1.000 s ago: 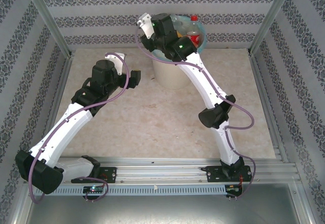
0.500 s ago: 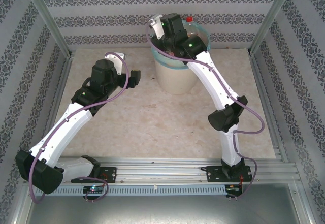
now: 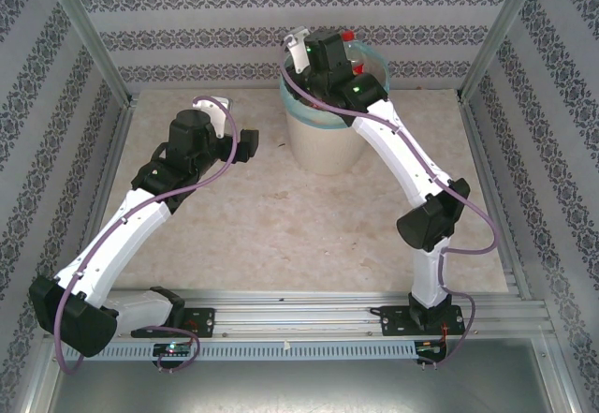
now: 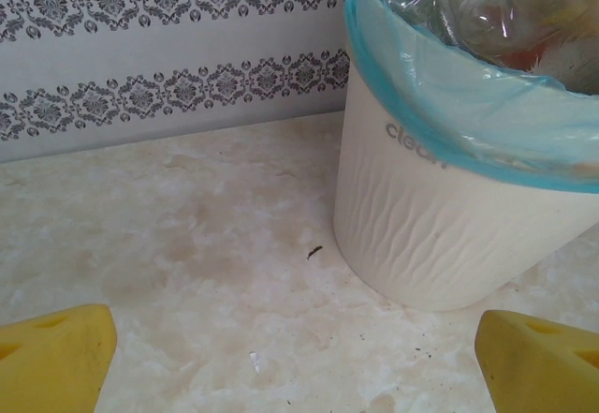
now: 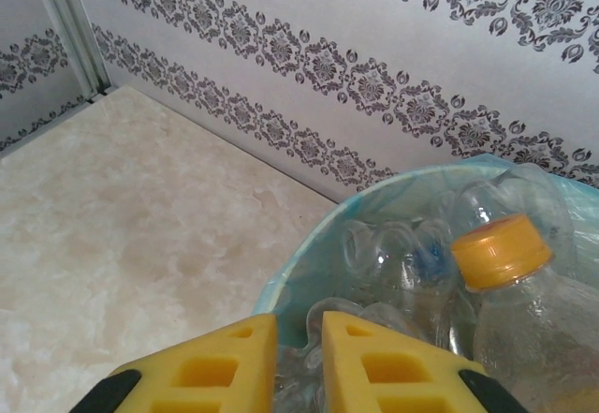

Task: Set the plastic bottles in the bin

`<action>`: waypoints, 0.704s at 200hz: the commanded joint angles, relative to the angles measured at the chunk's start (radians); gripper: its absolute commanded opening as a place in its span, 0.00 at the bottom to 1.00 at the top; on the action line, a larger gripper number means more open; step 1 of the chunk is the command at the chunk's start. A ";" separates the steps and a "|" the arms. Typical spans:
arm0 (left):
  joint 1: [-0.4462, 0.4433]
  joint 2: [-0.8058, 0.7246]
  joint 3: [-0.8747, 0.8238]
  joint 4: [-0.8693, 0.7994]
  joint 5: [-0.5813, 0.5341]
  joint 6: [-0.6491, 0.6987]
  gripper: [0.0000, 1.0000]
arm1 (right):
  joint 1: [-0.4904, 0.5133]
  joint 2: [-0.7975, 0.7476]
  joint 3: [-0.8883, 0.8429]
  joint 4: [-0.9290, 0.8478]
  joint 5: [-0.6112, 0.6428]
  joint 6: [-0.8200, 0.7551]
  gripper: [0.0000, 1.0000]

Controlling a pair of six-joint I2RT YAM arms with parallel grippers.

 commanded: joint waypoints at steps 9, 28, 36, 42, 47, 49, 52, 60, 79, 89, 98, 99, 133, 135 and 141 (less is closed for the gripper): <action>0.015 -0.003 -0.009 0.040 0.009 0.001 0.99 | -0.034 0.029 -0.045 -0.161 0.032 0.017 0.27; 0.019 -0.002 -0.009 0.042 0.008 -0.001 0.99 | -0.010 0.038 0.035 -0.160 0.047 -0.013 0.34; 0.020 -0.003 -0.008 0.044 0.007 -0.001 0.99 | -0.002 0.042 0.072 -0.154 0.053 -0.024 0.38; 0.020 -0.005 -0.010 0.044 0.006 -0.001 0.99 | 0.004 0.043 0.097 -0.148 0.063 -0.030 0.43; 0.020 -0.007 -0.011 0.045 0.003 -0.001 0.99 | 0.007 0.043 0.114 -0.140 0.070 -0.035 0.45; 0.020 -0.008 -0.011 0.046 0.003 -0.002 0.99 | 0.010 0.043 0.120 -0.135 0.072 -0.037 0.47; 0.021 -0.010 -0.012 0.047 0.002 -0.002 0.99 | 0.013 0.043 0.129 -0.129 0.076 -0.041 0.48; 0.021 -0.014 -0.015 0.051 -0.002 -0.002 0.99 | 0.019 0.043 0.151 -0.115 0.085 -0.049 0.53; 0.022 -0.020 -0.018 0.056 -0.011 -0.001 0.99 | 0.035 0.044 0.209 -0.089 0.095 -0.068 0.57; 0.022 -0.021 -0.018 0.057 -0.016 0.001 0.99 | 0.044 0.046 0.237 -0.078 0.100 -0.077 0.60; 0.022 -0.022 -0.018 0.057 -0.021 0.001 0.99 | 0.050 0.052 0.267 -0.075 0.097 -0.084 0.62; 0.023 -0.022 -0.018 0.057 -0.022 0.001 0.99 | 0.050 0.052 0.270 -0.075 0.096 -0.084 0.62; 0.036 -0.022 -0.023 0.076 -0.031 -0.014 1.00 | 0.071 0.039 0.332 -0.084 0.072 -0.071 0.62; 0.038 -0.022 -0.024 0.079 -0.032 -0.018 1.00 | 0.072 0.033 0.330 -0.084 0.072 -0.069 0.62; 0.046 -0.021 -0.026 0.088 -0.036 -0.031 1.00 | 0.074 0.017 0.315 -0.084 0.074 -0.063 0.62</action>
